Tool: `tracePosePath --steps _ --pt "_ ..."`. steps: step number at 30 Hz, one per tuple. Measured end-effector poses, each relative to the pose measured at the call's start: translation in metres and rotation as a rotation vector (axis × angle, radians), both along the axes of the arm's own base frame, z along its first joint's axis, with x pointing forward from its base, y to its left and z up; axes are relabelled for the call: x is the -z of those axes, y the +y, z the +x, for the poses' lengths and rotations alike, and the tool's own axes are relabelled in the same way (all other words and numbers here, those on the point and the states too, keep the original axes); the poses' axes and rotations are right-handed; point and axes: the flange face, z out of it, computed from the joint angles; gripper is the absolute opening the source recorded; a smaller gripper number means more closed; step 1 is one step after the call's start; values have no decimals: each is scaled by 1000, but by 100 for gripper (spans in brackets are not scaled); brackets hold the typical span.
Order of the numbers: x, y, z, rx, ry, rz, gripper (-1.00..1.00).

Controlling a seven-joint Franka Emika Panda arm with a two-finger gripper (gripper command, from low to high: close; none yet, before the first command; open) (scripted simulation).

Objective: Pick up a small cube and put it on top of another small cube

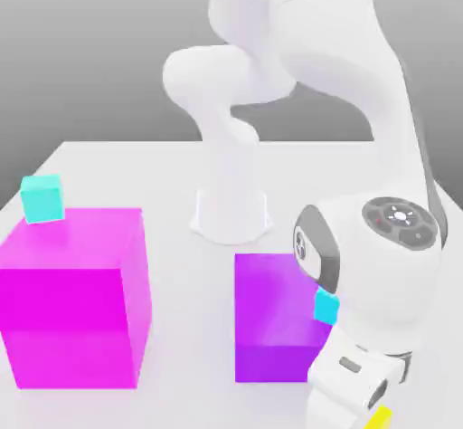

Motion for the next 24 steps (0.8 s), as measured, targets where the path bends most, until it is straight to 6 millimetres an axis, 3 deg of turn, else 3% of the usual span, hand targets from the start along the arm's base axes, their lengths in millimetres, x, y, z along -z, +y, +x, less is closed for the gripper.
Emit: tracePosePath --steps 3,4,10,12,15,19,24 --pt "-39 0 0 1 0 0 -100" --pt "-53 -11 2 37 -1 -1 -100" --pt "-135 -135 6 458 -8 -14 -100" --pt "-160 -191 -4 634 -10 -16 -100" --pt "-196 -259 -29 875 -11 -17 -100" --pt "-240 -315 -72 1145 -11 -14 -100" --pt "-286 -387 -149 1523 -6 -5 -100"
